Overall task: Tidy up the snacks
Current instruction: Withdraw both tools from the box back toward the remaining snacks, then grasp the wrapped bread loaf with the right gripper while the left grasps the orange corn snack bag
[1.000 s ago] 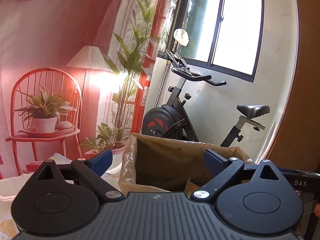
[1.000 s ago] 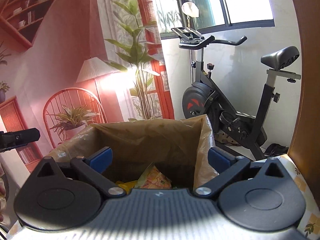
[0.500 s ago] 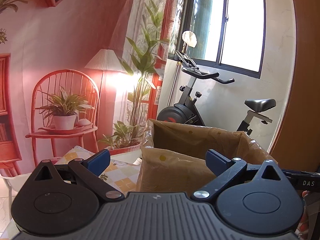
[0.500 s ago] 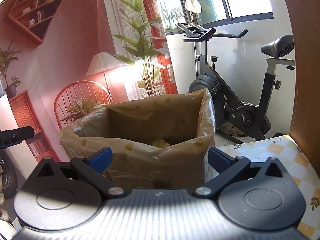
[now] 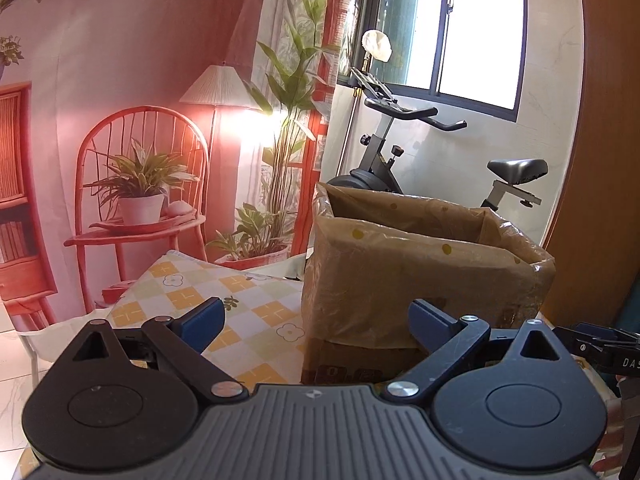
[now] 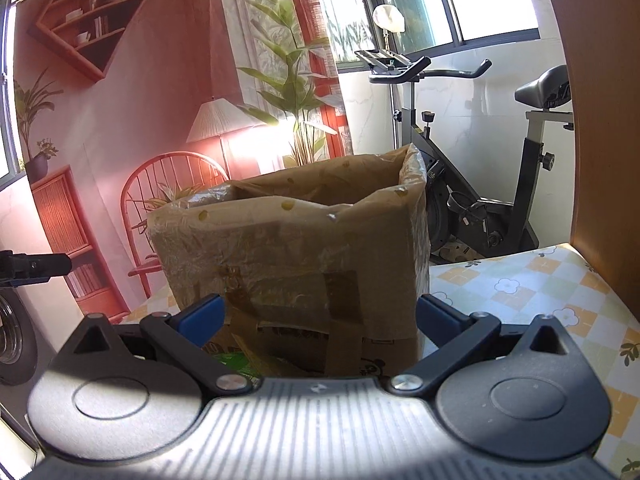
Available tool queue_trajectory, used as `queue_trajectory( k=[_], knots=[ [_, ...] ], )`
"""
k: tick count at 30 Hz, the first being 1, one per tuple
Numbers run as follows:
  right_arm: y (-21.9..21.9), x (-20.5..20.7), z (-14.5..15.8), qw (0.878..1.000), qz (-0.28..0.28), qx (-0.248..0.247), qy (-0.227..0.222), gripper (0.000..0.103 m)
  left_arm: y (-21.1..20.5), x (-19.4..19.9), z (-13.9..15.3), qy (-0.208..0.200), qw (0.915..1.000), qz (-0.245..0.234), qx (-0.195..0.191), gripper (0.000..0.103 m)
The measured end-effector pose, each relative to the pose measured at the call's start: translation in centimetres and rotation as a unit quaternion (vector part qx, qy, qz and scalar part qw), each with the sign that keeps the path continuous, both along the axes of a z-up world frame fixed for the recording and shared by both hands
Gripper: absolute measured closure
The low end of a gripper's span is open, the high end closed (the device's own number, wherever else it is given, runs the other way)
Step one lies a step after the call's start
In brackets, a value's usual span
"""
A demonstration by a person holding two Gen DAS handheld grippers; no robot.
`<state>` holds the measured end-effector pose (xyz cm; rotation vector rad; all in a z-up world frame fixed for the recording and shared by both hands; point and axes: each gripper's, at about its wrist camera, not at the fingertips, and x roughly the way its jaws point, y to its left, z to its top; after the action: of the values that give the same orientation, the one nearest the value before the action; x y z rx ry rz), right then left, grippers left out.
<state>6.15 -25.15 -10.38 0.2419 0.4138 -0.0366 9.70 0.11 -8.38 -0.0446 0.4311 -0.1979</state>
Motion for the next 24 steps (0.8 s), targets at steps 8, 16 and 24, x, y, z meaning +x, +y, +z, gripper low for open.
queue_trajectory(
  k=[8,16,24],
  knots=[
    [0.8,-2.6,-2.5,0.999,-0.025,-0.018,0.022,0.0,1.0,-1.6,-1.5,0.004,0.9983,0.018,0.055,0.006],
    [2.0,-2.6,-5.1,0.997,-0.015,-0.049,0.063,0.004,0.7,-2.7,-4.2,0.014,0.9972,0.007,0.073,0.01],
    [3.1,-1.1,-8.8,0.987,0.059,-0.058,0.138,0.006,0.0,-2.3,-6.5,0.045,0.9963,0.012,0.072,0.013]
  ],
)
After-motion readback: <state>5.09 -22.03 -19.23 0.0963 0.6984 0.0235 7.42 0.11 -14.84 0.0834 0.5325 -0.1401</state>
